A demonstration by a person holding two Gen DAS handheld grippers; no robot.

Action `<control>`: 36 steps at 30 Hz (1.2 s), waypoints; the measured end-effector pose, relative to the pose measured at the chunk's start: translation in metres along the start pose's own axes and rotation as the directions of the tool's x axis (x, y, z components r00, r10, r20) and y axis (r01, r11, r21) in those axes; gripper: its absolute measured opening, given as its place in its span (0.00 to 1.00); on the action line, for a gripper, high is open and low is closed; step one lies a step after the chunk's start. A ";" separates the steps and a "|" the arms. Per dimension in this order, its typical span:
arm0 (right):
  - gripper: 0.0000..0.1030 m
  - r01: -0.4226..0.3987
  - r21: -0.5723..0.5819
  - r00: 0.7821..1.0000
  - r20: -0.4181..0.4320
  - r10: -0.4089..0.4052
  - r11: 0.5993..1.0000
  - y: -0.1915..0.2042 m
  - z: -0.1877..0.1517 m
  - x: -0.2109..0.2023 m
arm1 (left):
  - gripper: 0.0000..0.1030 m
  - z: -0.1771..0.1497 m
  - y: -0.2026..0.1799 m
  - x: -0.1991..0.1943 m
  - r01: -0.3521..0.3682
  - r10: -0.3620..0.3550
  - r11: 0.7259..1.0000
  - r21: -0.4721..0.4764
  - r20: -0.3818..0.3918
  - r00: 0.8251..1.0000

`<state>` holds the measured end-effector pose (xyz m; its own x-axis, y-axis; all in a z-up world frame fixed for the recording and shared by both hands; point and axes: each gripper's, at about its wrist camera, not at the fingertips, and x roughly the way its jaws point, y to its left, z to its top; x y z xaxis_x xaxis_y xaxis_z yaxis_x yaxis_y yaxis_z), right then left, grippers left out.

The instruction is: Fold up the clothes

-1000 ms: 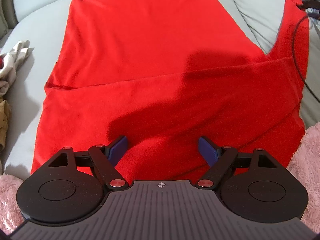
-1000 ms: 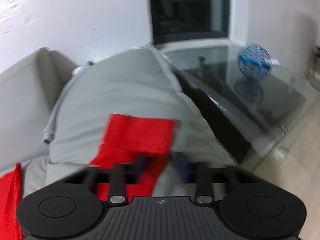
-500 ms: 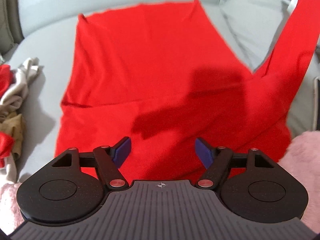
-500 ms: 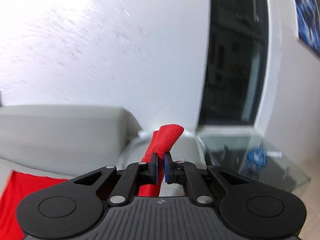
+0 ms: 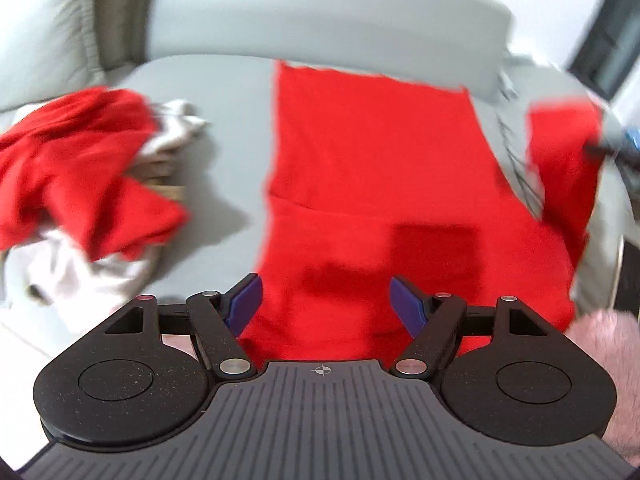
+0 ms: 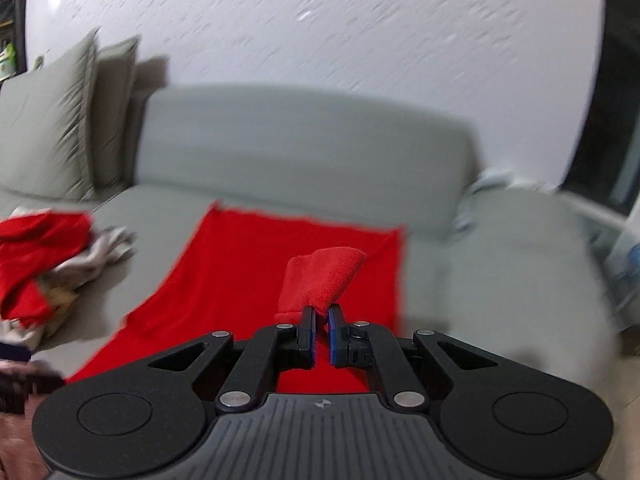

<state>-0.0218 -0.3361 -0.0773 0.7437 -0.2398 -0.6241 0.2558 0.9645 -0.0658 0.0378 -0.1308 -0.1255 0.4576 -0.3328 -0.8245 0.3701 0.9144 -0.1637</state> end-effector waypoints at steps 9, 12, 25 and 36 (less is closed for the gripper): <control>0.16 -0.171 -0.108 0.978 -0.140 0.156 0.979 0.112 -0.026 0.058 | 0.73 -0.003 0.047 -0.013 -0.036 0.038 0.991 -0.127 0.017 0.999; 0.33 -0.245 -0.050 0.954 -0.193 0.231 0.968 0.104 -0.034 0.052 | 0.73 -0.007 0.046 -0.009 -0.036 0.037 0.992 -0.117 0.003 0.999; 0.59 -0.236 0.193 0.931 -0.235 0.279 0.952 -0.017 -0.078 0.003 | 0.73 -0.024 -0.005 0.018 0.002 0.001 1.000 0.029 -0.102 0.995; 0.61 -0.204 0.575 0.931 -0.137 0.339 0.792 -0.095 -0.129 0.008 | 0.73 -0.037 -0.019 0.031 -0.016 0.028 0.997 0.071 -0.171 0.985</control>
<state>-0.1196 -0.4153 -0.1767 0.6941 0.1192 -0.7099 0.4061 0.7494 0.5230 0.0150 -0.1500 -0.1678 0.3225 -0.2629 -0.9093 0.4195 0.9009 -0.1117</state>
